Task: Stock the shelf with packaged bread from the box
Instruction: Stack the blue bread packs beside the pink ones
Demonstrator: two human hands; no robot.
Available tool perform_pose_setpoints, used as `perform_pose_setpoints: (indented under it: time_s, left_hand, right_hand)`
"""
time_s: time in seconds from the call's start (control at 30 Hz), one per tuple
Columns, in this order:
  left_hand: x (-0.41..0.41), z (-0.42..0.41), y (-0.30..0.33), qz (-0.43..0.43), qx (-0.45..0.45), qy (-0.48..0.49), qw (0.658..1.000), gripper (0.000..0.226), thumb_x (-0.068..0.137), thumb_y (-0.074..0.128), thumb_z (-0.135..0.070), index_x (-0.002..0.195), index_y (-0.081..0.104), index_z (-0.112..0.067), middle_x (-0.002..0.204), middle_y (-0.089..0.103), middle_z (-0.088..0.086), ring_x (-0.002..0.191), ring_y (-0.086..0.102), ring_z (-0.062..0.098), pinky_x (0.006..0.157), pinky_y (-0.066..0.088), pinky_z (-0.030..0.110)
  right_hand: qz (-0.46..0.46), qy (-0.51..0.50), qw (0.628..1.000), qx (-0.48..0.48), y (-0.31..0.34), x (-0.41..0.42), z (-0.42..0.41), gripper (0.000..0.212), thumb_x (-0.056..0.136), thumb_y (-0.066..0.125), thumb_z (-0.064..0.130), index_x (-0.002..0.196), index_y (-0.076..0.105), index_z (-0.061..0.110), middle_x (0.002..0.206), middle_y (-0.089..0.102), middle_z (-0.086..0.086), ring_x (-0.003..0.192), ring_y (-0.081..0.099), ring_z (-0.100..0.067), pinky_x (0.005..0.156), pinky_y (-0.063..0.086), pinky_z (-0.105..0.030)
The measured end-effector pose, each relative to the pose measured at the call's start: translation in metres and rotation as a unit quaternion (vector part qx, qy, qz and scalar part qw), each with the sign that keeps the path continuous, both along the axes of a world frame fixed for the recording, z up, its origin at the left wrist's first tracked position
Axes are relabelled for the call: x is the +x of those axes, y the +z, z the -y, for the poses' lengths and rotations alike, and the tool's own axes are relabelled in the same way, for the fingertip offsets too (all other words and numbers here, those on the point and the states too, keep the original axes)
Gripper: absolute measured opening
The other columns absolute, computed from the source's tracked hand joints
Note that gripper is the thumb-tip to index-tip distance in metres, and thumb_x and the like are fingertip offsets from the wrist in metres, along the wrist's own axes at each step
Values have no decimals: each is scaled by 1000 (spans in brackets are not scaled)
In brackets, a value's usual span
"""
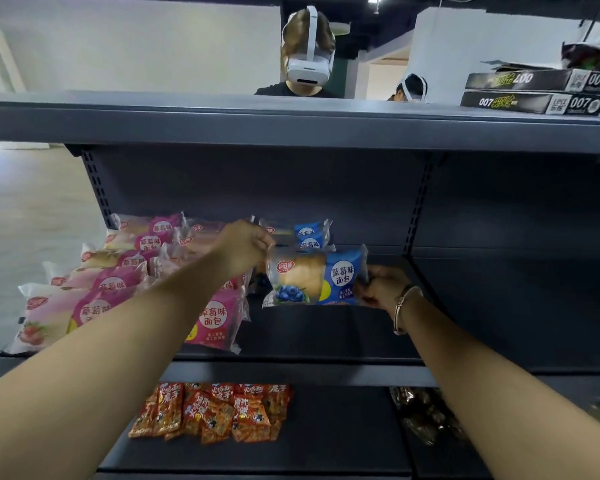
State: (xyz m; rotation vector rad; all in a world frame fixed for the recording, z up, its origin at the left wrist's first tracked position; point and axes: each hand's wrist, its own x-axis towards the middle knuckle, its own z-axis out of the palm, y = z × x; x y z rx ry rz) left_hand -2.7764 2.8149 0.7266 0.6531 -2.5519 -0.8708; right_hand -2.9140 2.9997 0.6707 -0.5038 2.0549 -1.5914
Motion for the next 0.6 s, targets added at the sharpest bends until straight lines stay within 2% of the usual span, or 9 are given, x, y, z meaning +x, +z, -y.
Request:
perform_pose_setpoints:
  time_s: [0.07, 0.1, 0.17, 0.23, 0.3, 0.37, 0.5, 0.53, 0.6]
  left_hand:
    - [-8, 2, -6, 7, -41, 19, 999, 31, 85, 50, 5, 110, 66, -1, 109, 68, 12, 100, 63, 23, 83, 42, 24]
    - [-11, 3, -10, 16, -55, 21, 998, 33, 84, 49, 6, 113, 65, -2, 115, 66, 14, 104, 62, 24, 81, 42, 23]
    - [-17, 7, -17, 47, -83, 24, 995, 39, 84, 50, 8, 118, 62, -5, 121, 63, 14, 104, 62, 25, 75, 42, 22]
    - [-20, 13, -25, 86, -112, 30, 990, 42, 85, 49, 6, 124, 58, -9, 125, 60, 11, 104, 62, 26, 73, 48, 23]
    - [-23, 21, -31, 137, -186, 32, 972, 41, 86, 49, 1, 123, 58, -14, 127, 59, 8, 115, 55, 26, 94, 44, 36]
    - [-26, 26, -35, 190, -266, 31, 945, 39, 85, 49, -5, 120, 61, -19, 127, 58, 5, 127, 41, 25, 108, 27, 45]
    - [-31, 23, -32, 244, -316, 21, 917, 37, 87, 47, -10, 121, 60, -18, 128, 55, 6, 133, 29, 26, 115, 13, 57]
    - [-32, 21, -31, 250, -320, 20, 914, 36, 87, 47, -10, 121, 60, -16, 128, 55, 7, 133, 29, 26, 115, 11, 57]
    - [-32, 20, -28, 260, -318, 19, 911, 35, 87, 48, -12, 120, 60, -15, 128, 55, 9, 133, 29, 26, 115, 12, 57]
  right_hand:
    - [-48, -14, 998, 30, -8, 1, 8, 21, 90, 52, 0, 111, 58, -2, 99, 65, -17, 70, 58, -13, 61, 51, -22]
    - [-71, -23, 996, 43, -11, 2, 11, 17, 91, 51, 3, 107, 58, 1, 95, 64, -13, 74, 59, -17, 64, 52, -26]
    - [-105, -39, 991, 71, -21, 0, 19, 7, 91, 51, 8, 93, 58, 8, 97, 64, -14, 89, 62, -26, 80, 53, -39]
    - [-141, -41, 983, 114, -28, -3, 25, 11, 91, 52, 11, 95, 61, 6, 103, 65, -17, 98, 62, -29, 86, 51, -39]
    - [-181, -24, 970, 162, -34, -4, 27, 18, 92, 53, 16, 103, 63, 5, 106, 67, -13, 91, 59, -20, 79, 47, -30]
    - [-209, 2, 958, 198, -39, -7, 29, 19, 91, 55, 20, 102, 64, 7, 104, 68, -9, 85, 56, -14, 74, 42, -24]
    - [-204, 8, 958, 203, -44, -11, 34, 16, 92, 55, 20, 99, 64, 9, 97, 67, -6, 89, 63, -19, 81, 51, -29]
    - [-193, 7, 963, 189, -44, -11, 35, 12, 91, 55, 19, 95, 64, 11, 90, 67, -6, 83, 64, -19, 79, 54, -30]
    - [-170, 18, 972, 164, -43, -11, 35, 11, 91, 55, 15, 82, 61, 13, 73, 62, -1, 63, 59, -13, 64, 52, -23]
